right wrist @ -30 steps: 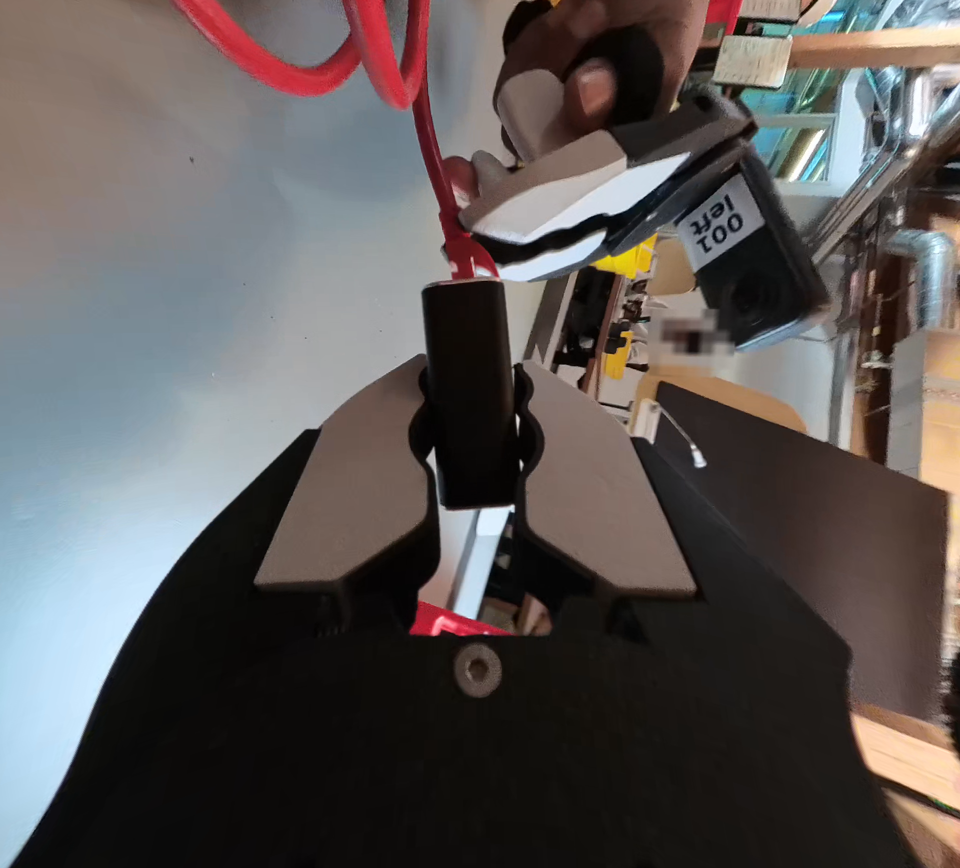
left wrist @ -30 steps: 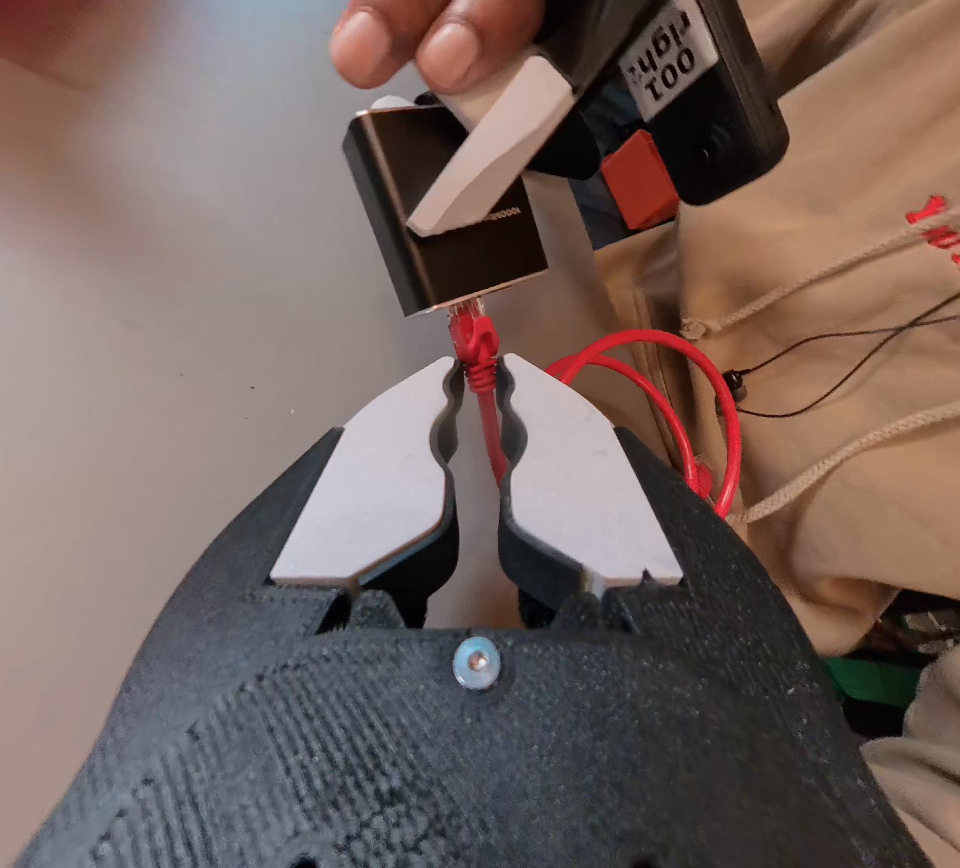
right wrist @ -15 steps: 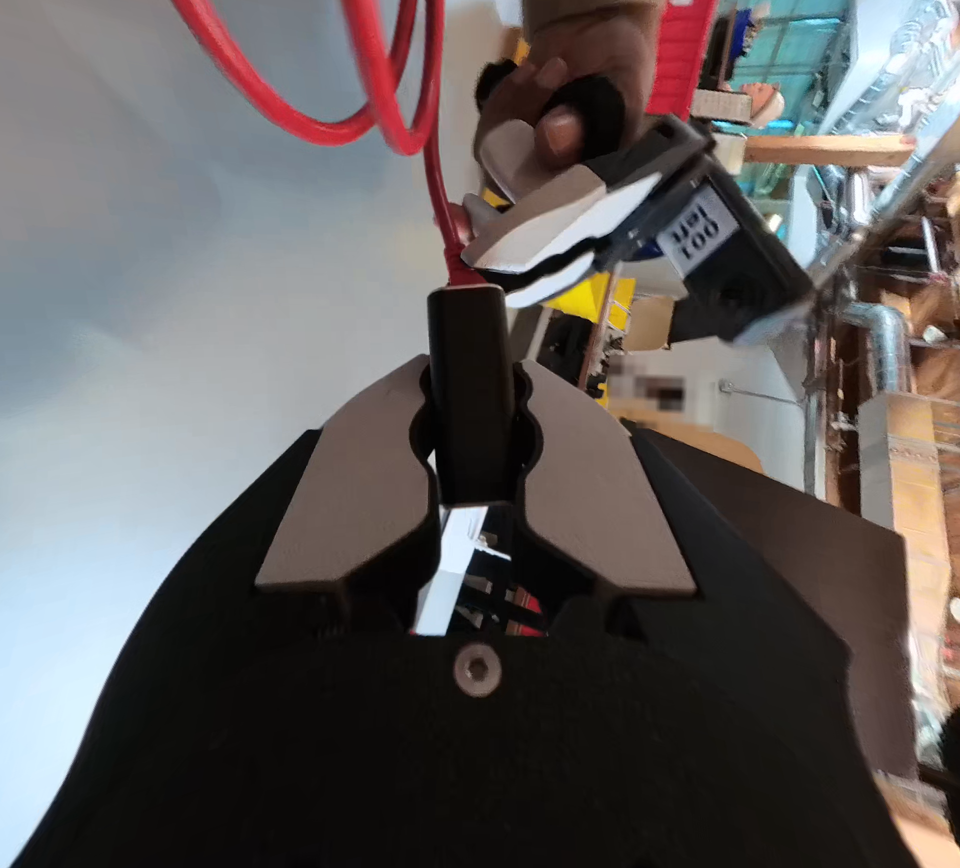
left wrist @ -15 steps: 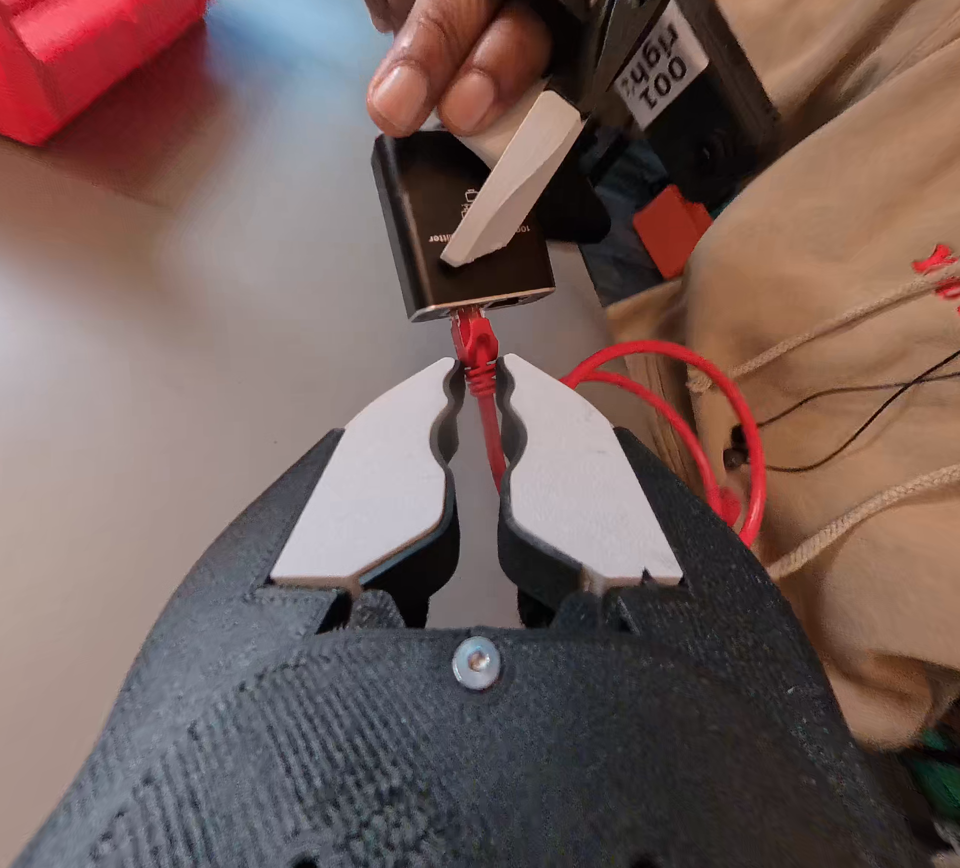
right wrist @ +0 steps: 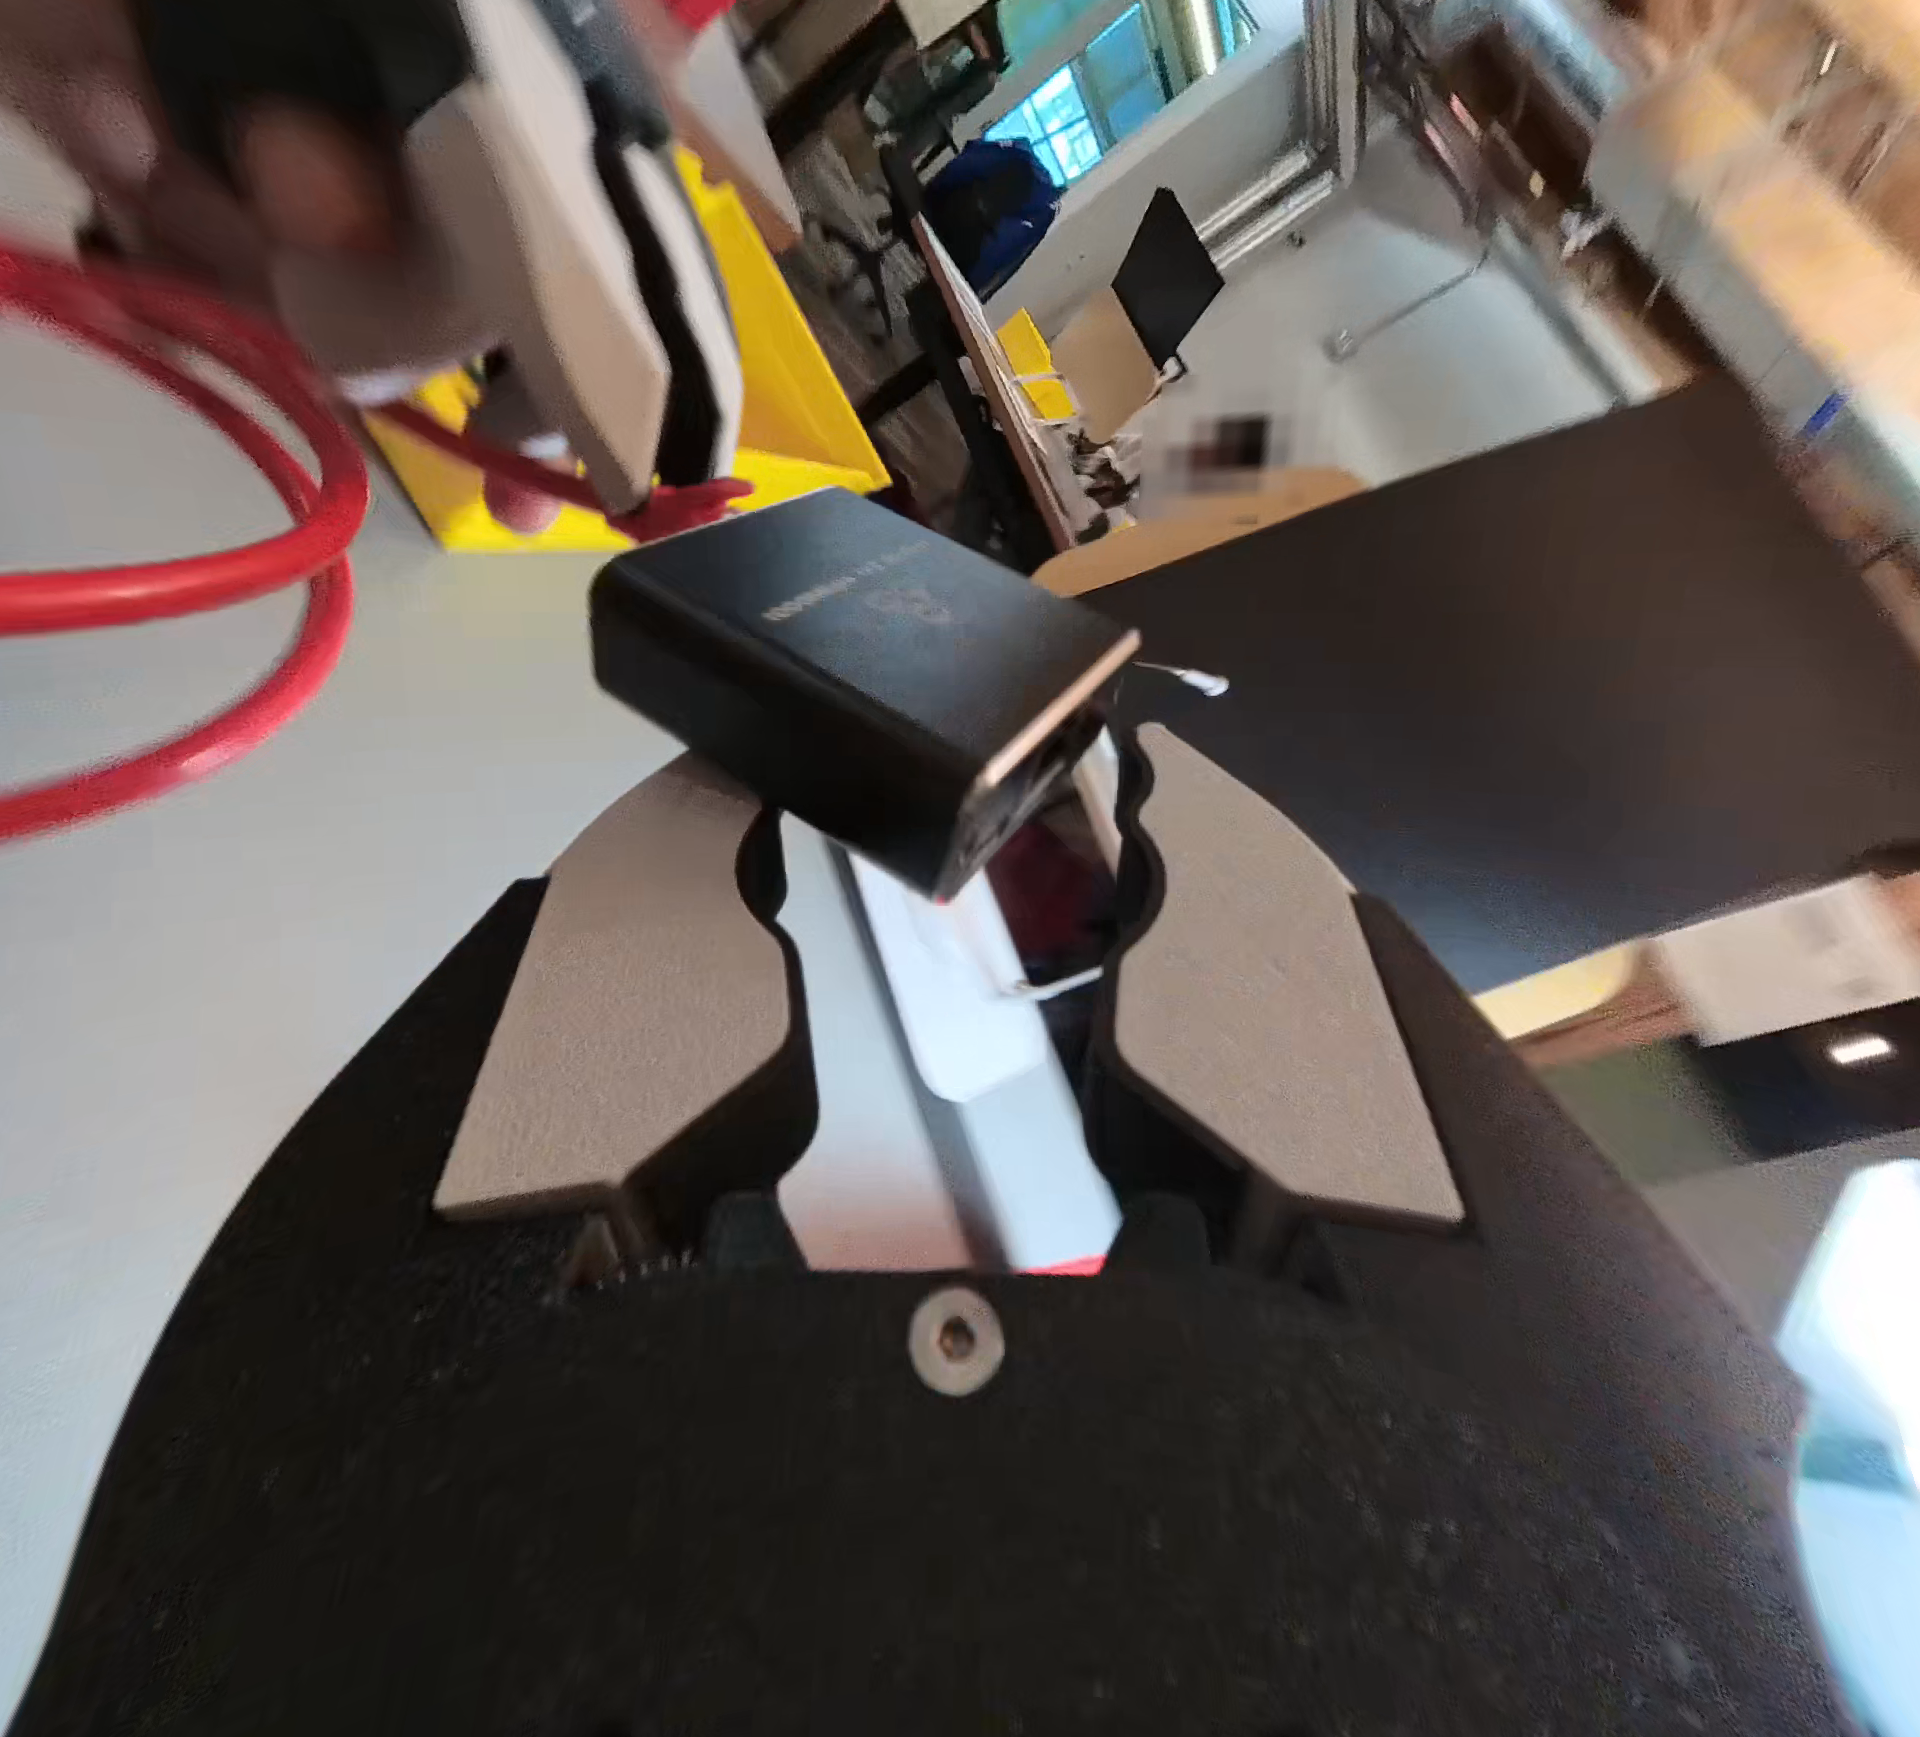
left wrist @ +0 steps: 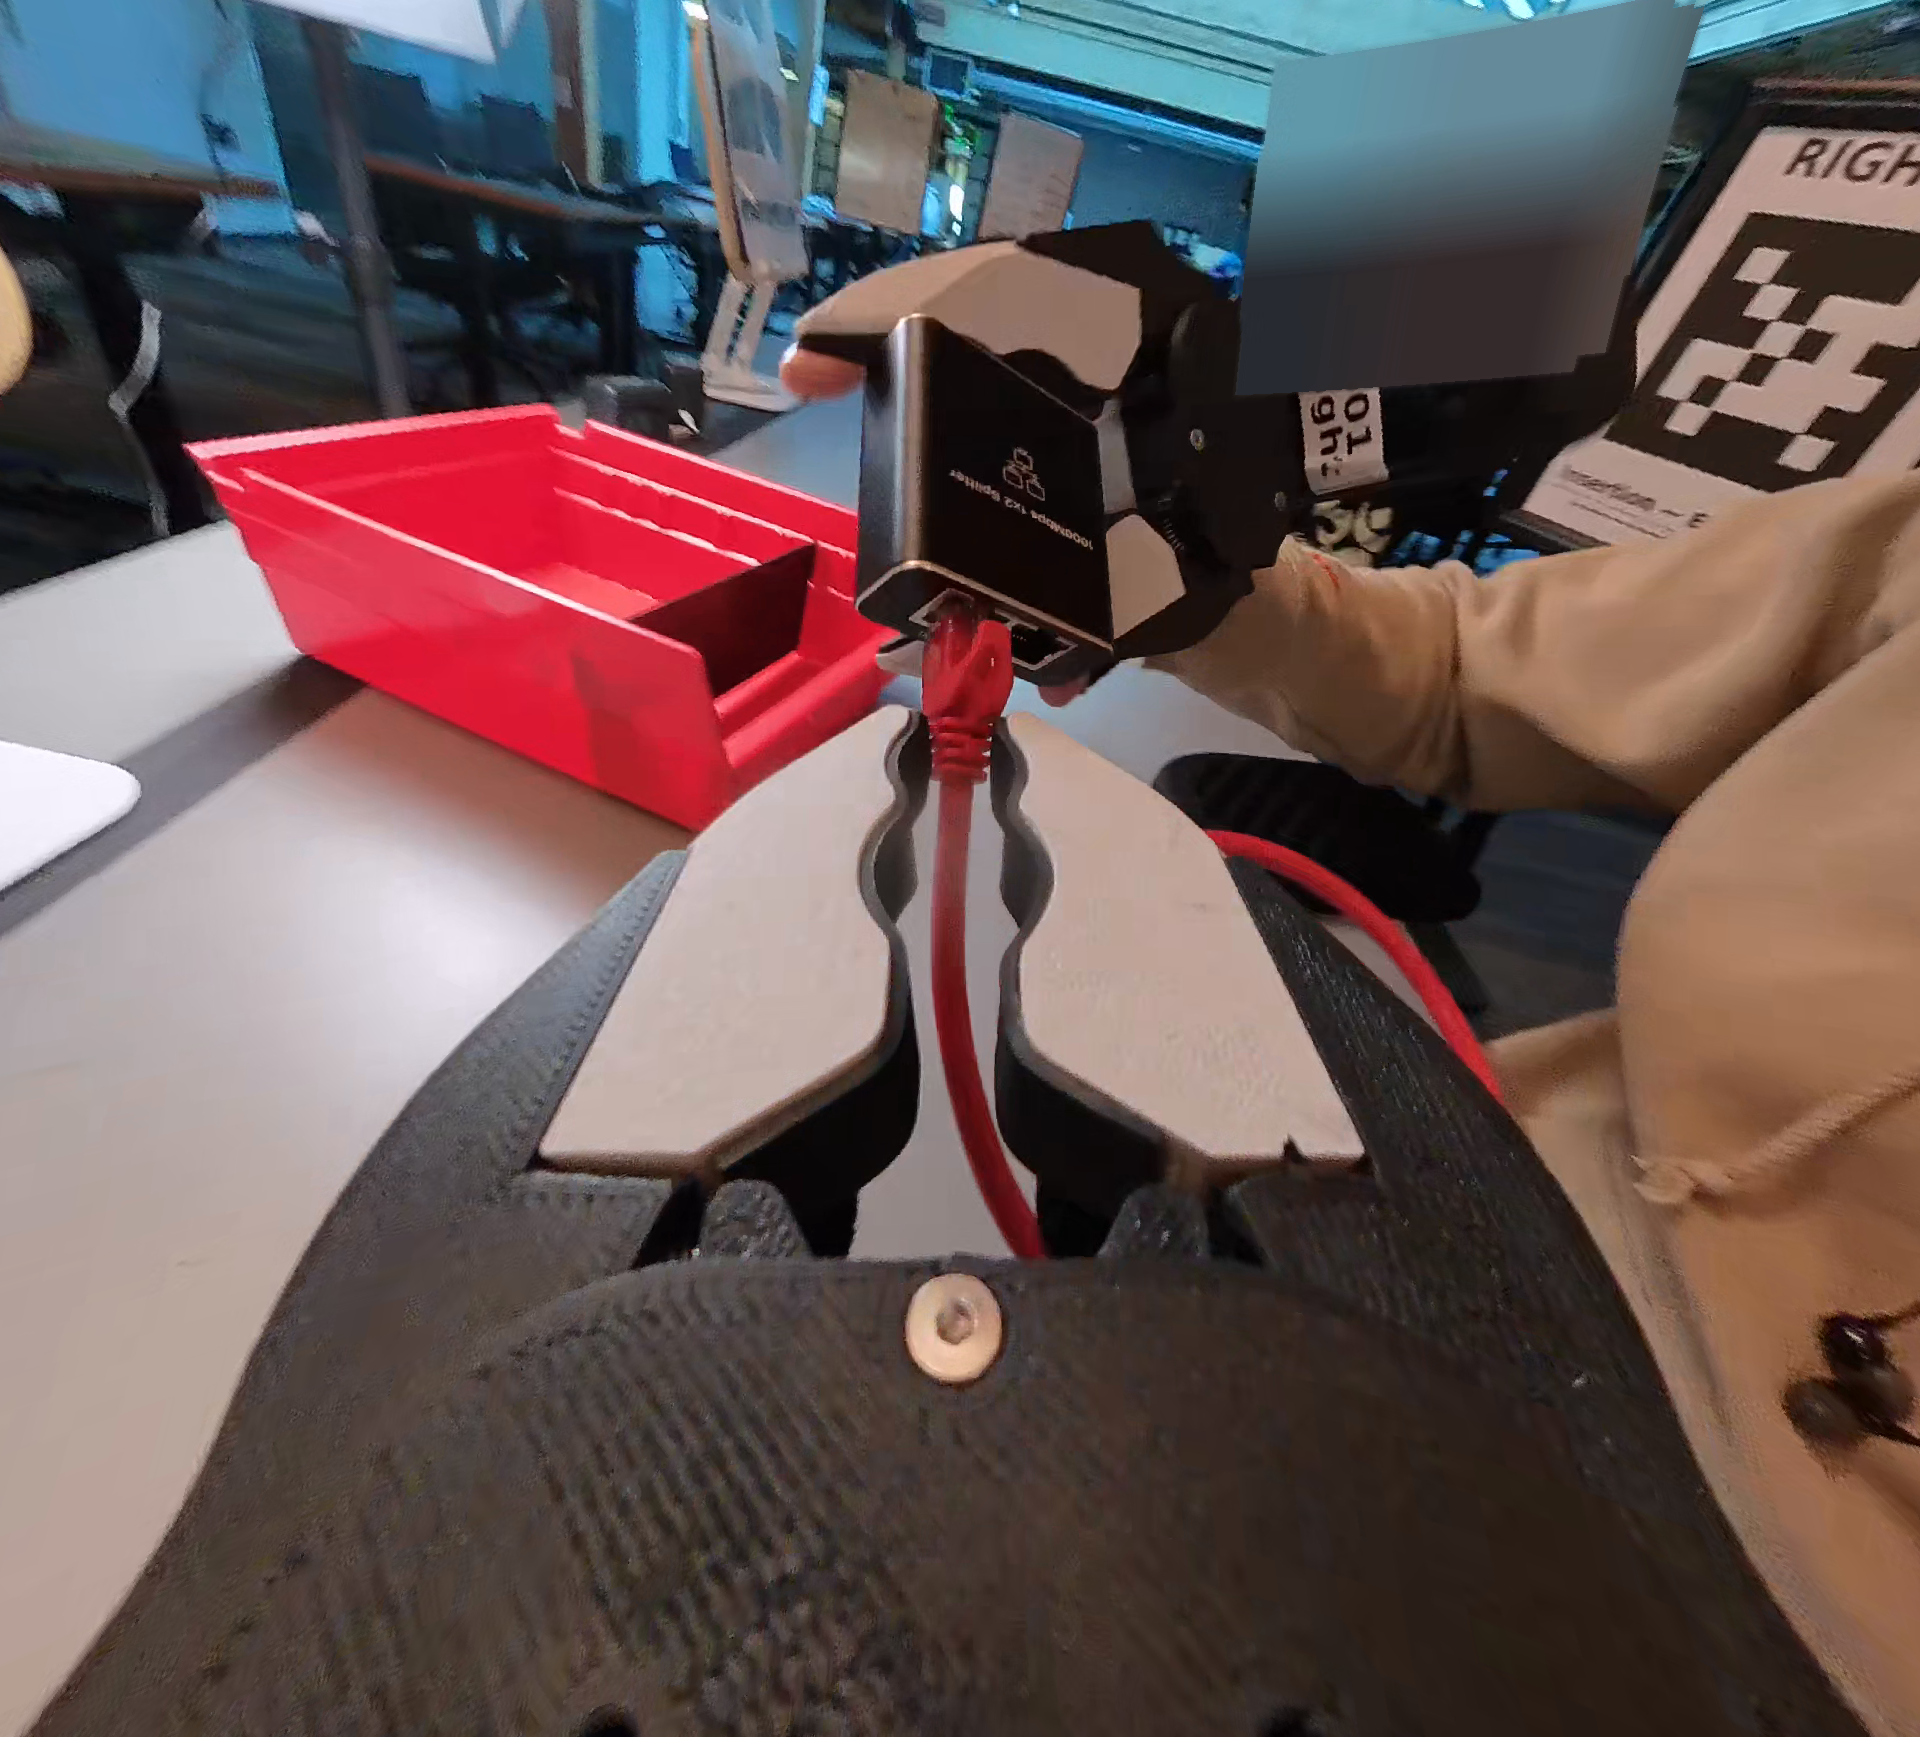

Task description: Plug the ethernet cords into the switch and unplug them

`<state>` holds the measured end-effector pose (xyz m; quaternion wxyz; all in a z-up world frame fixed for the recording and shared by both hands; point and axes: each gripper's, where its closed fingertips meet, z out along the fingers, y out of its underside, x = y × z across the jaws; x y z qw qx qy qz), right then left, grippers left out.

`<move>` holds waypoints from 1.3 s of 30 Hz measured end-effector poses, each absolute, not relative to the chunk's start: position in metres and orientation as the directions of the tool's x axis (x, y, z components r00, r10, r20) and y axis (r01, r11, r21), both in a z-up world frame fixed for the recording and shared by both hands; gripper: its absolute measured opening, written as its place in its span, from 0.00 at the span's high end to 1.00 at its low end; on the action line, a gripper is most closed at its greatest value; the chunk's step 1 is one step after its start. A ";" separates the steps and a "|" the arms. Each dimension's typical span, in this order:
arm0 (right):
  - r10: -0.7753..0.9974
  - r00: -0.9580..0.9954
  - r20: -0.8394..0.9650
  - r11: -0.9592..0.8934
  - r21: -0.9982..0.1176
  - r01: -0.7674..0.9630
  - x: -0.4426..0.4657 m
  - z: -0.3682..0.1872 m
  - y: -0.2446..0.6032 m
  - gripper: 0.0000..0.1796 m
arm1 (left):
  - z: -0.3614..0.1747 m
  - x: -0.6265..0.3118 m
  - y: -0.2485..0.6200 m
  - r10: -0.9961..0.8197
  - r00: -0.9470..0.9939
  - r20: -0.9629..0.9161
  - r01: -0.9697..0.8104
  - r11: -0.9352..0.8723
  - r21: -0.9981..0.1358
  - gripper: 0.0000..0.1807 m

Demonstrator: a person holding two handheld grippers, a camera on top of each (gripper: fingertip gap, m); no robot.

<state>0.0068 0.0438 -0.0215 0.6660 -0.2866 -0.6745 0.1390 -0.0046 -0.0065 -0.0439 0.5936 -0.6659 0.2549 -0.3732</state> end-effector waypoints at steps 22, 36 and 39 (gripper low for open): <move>0.886 -0.366 -0.285 -0.296 -0.955 0.025 -0.005 0.005 0.013 0.86 | -0.033 -0.008 0.005 -0.576 0.816 -0.044 0.002 0.078 -0.997 0.94; 0.821 -0.528 -0.218 -0.189 -0.976 0.110 0.017 0.014 -0.017 0.85 | -0.033 0.023 -0.024 -0.797 0.601 0.054 0.012 -0.059 -0.998 0.96; 0.819 -0.535 -0.207 -0.132 -0.976 0.175 0.020 -0.002 -0.016 0.85 | -0.020 0.016 -0.025 -0.796 0.594 0.117 0.093 -0.076 -0.993 0.96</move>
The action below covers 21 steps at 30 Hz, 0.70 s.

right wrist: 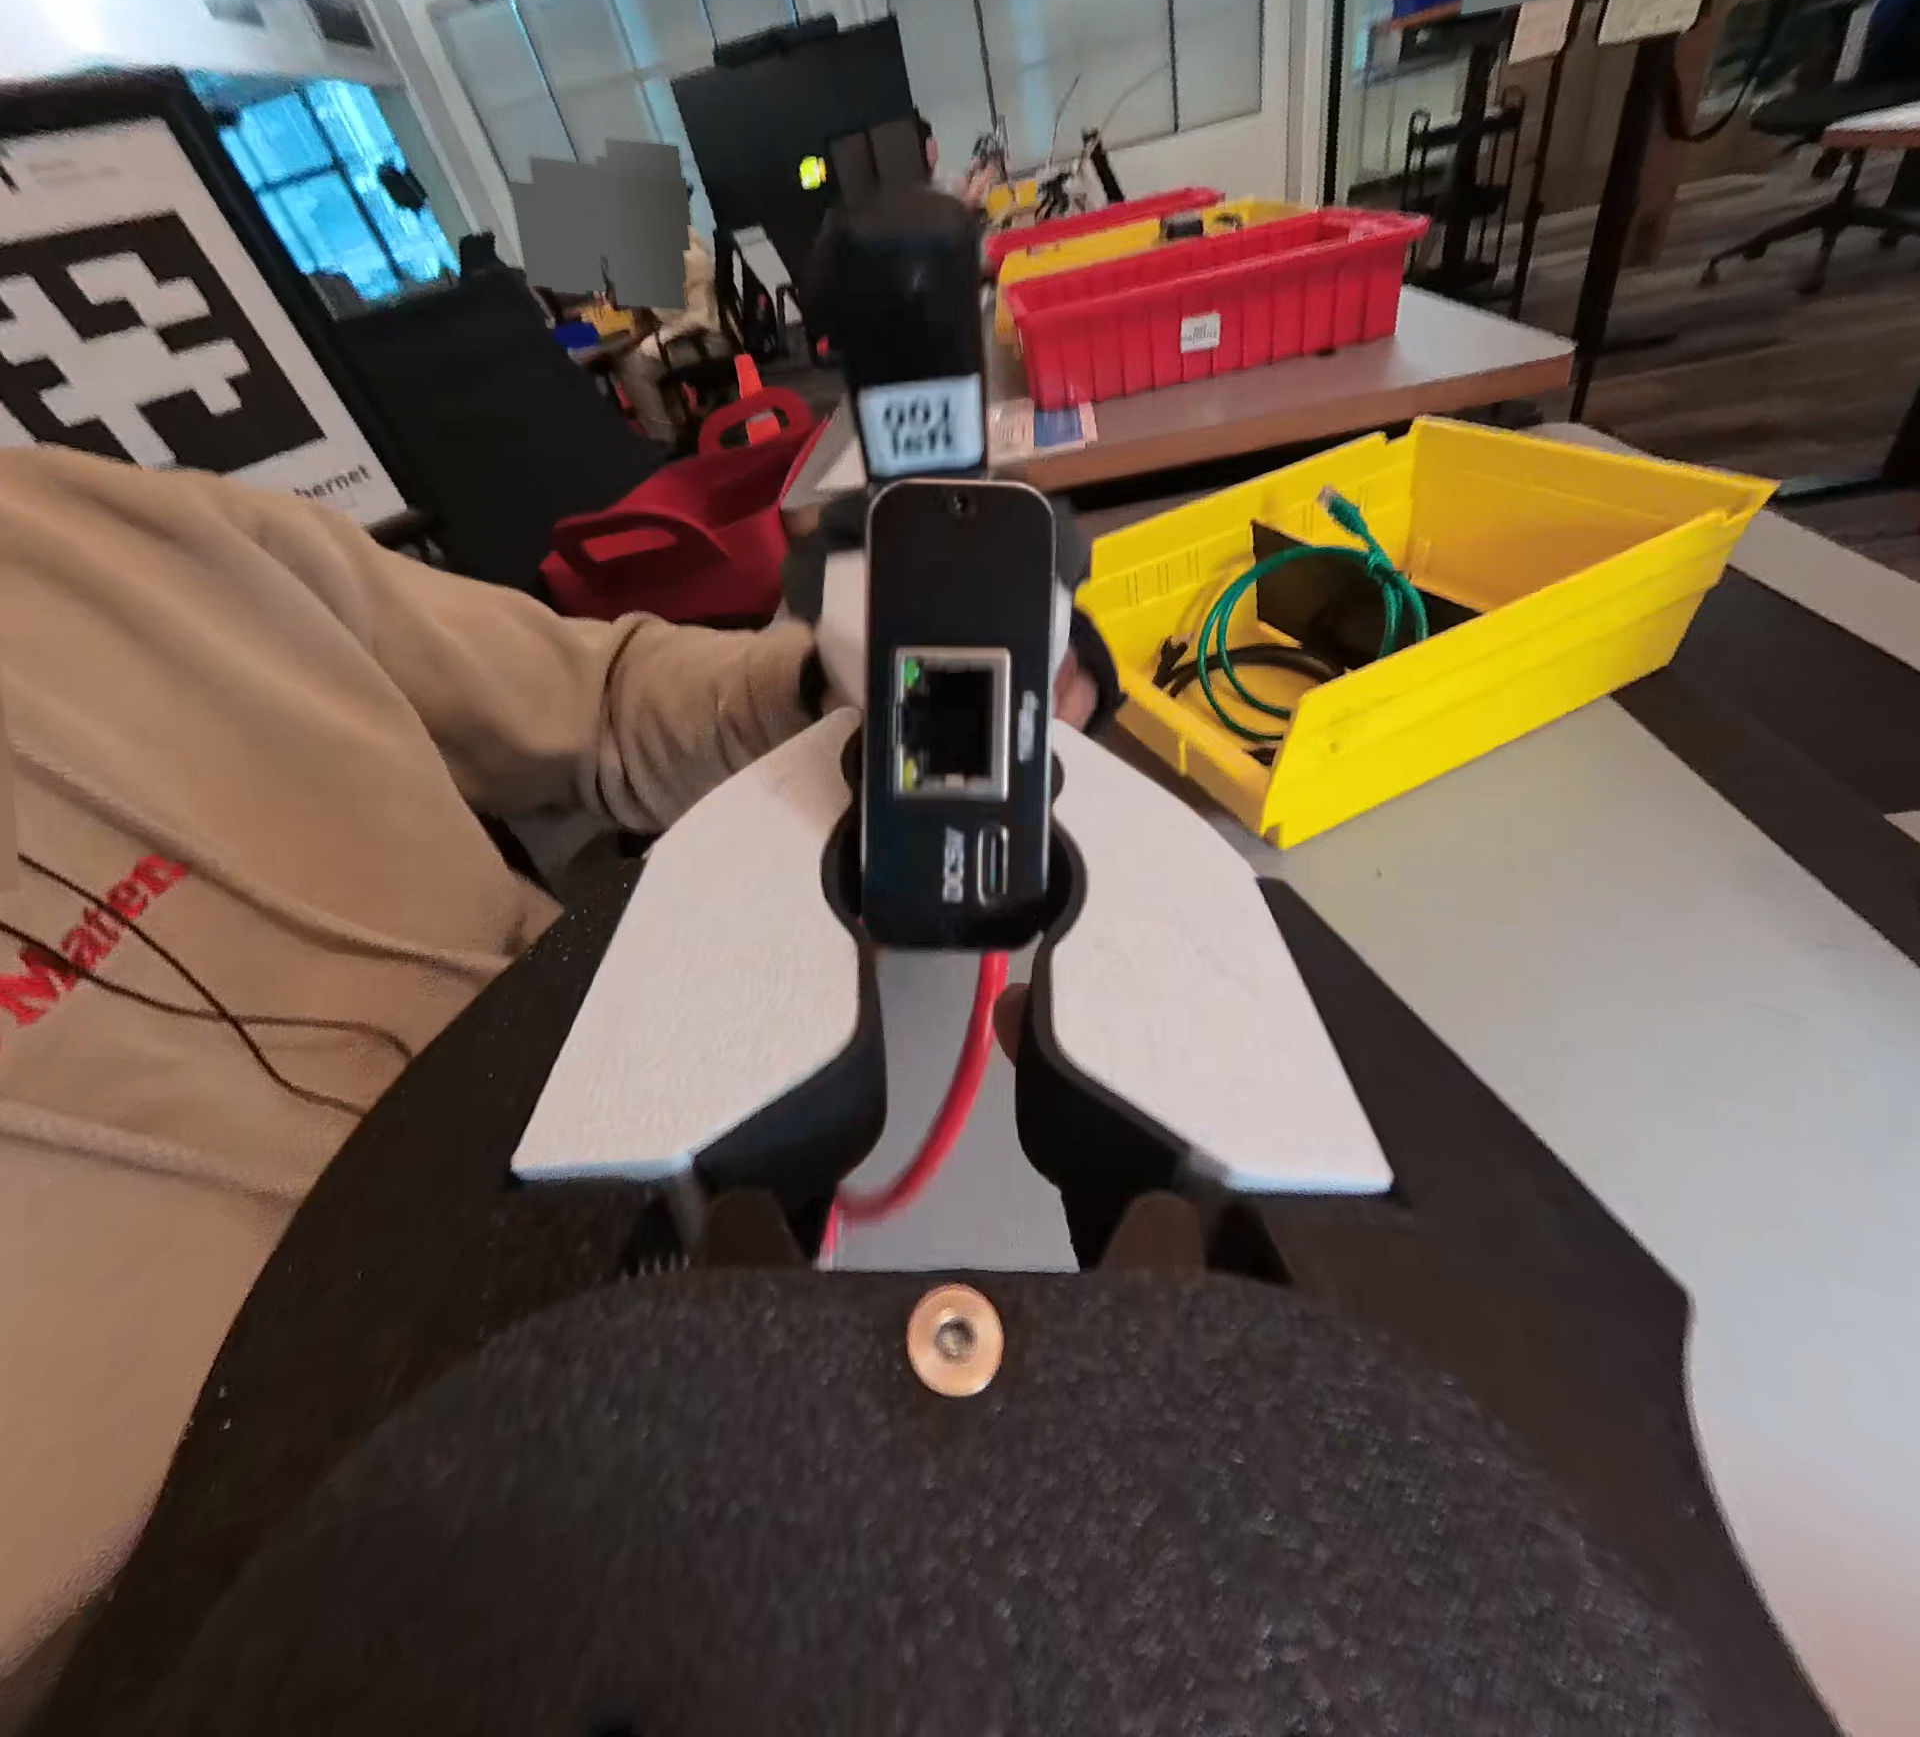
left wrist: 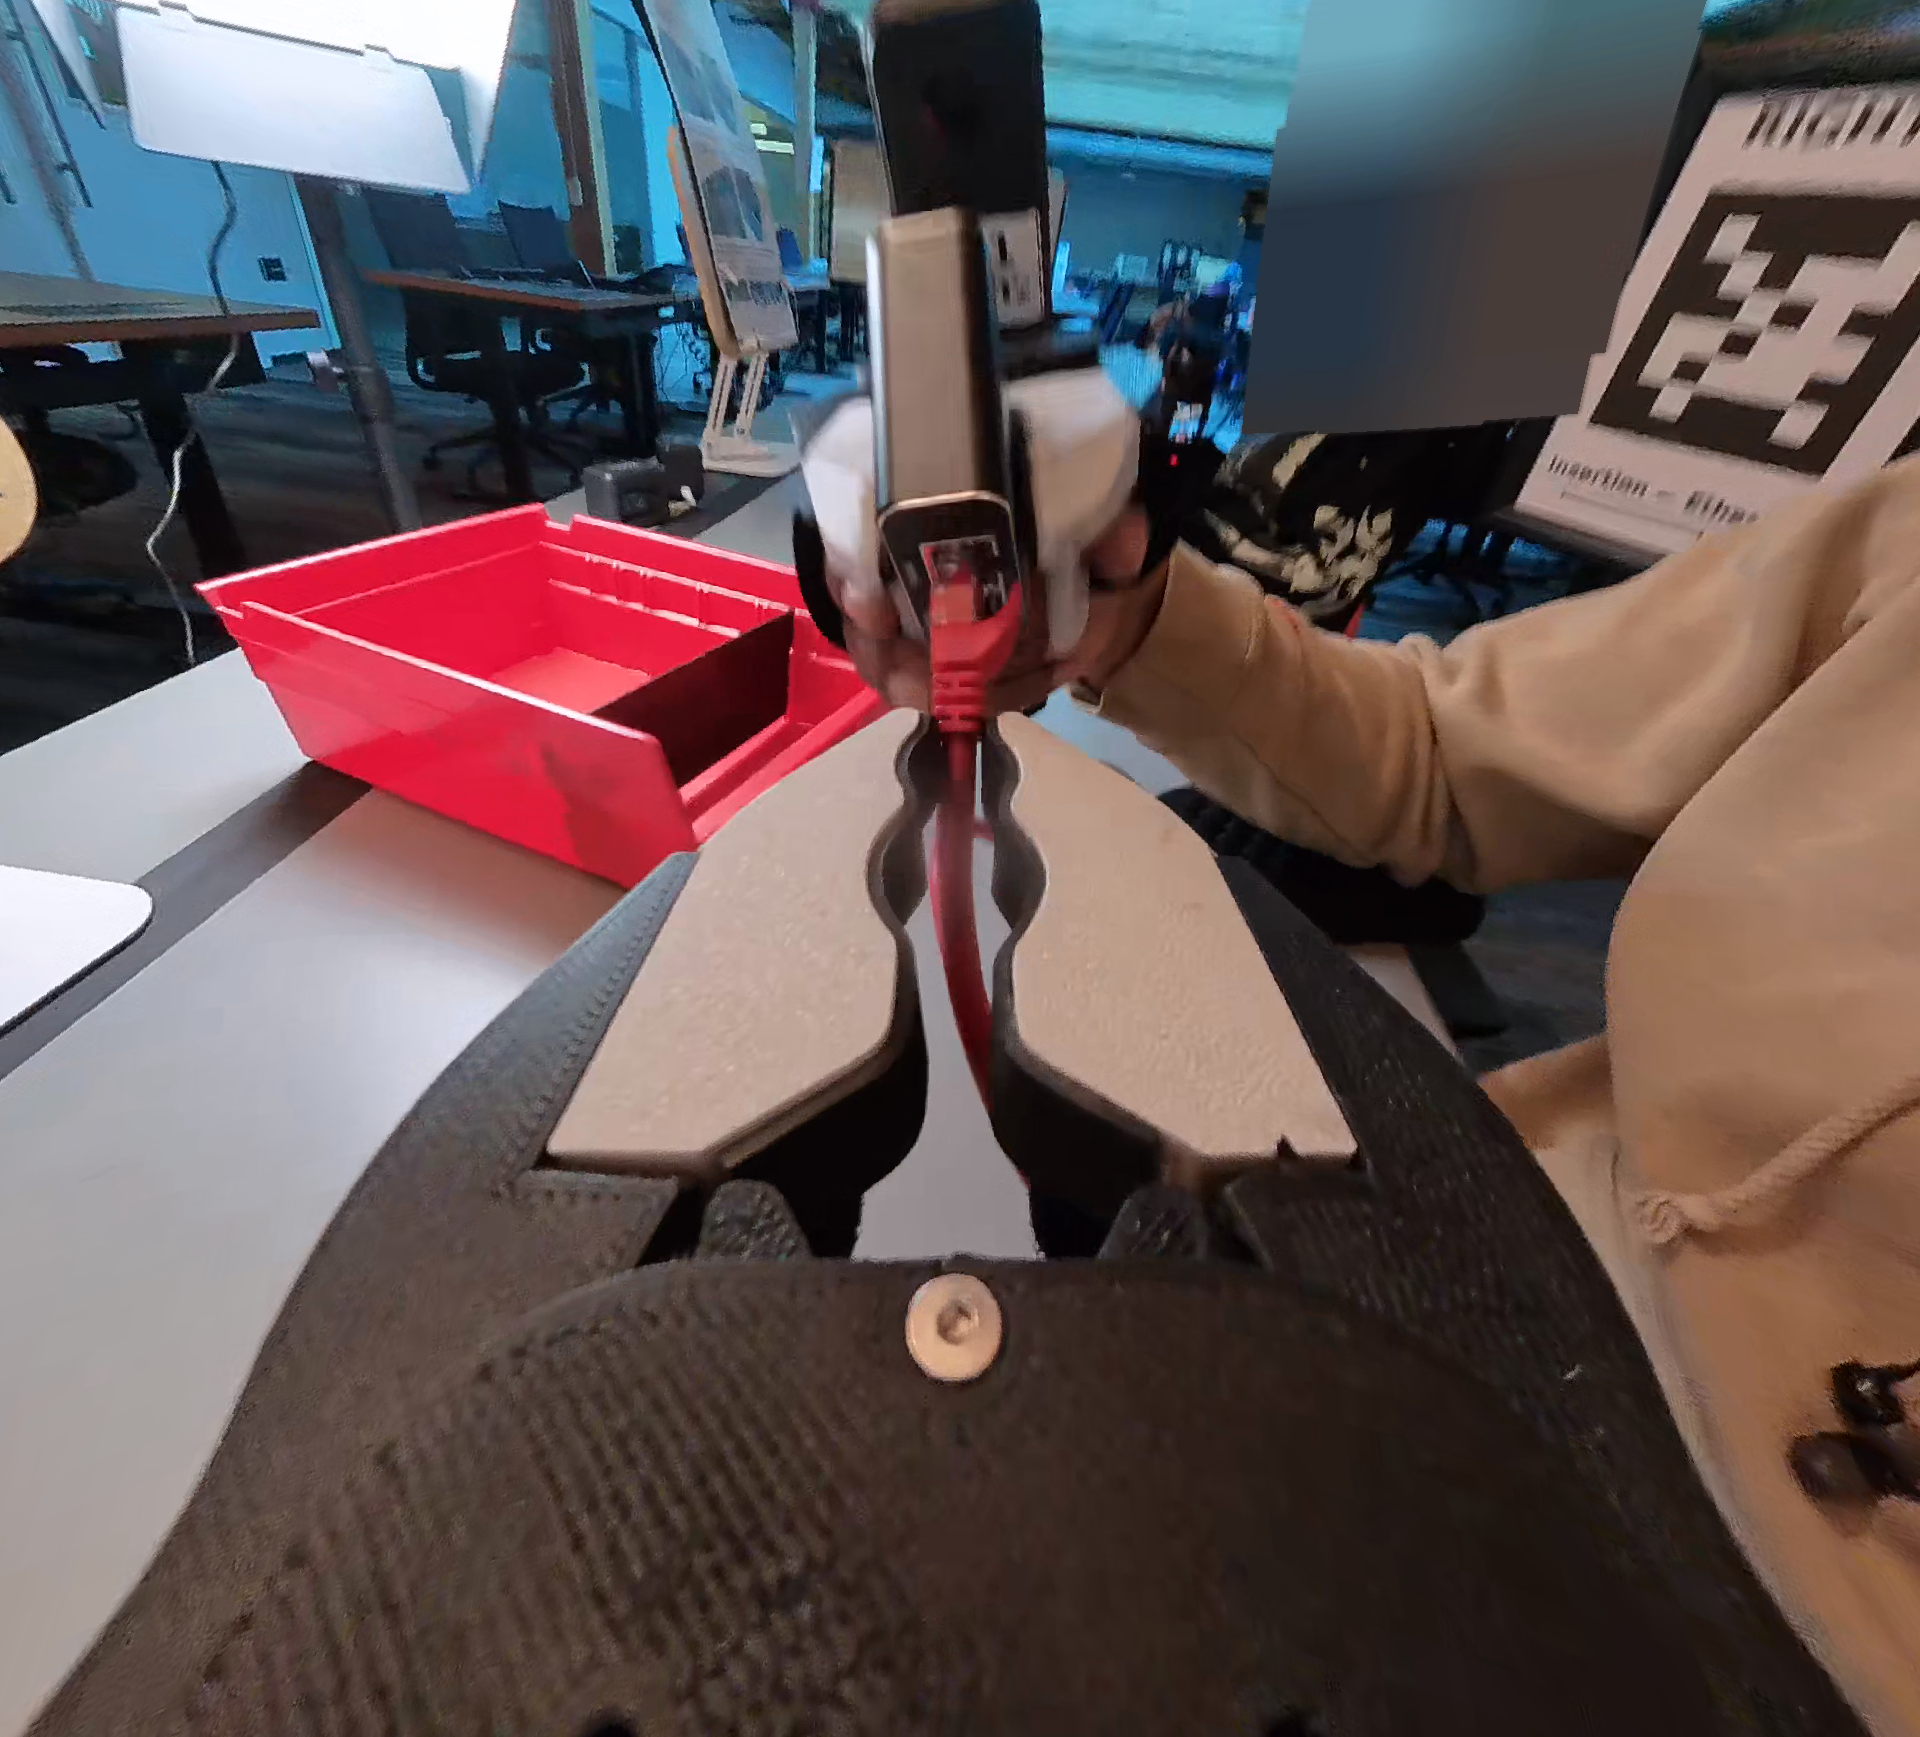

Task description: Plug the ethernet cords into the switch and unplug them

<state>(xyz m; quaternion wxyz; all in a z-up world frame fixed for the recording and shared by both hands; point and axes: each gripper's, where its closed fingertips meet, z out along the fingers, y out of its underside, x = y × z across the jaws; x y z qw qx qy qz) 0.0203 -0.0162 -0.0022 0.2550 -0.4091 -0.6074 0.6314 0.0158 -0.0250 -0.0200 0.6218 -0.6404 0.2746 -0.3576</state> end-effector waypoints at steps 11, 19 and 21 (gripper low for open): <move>0.790 -0.574 -0.215 -0.261 -0.965 0.002 0.013 0.021 -0.022 0.85 | -0.014 0.007 -0.033 -0.786 0.614 0.072 -0.048 -0.129 -0.991 0.96; 0.773 -0.551 -0.314 -0.440 -0.891 -0.108 0.011 0.034 -0.008 0.86 | -0.022 0.017 -0.025 -0.771 0.619 0.151 0.011 -0.183 -0.983 0.96; 0.794 -0.526 -0.305 -0.407 -0.909 -0.087 0.009 0.030 -0.008 0.85 | -0.025 0.016 -0.024 -0.765 0.623 0.165 0.012 -0.202 -0.979 0.96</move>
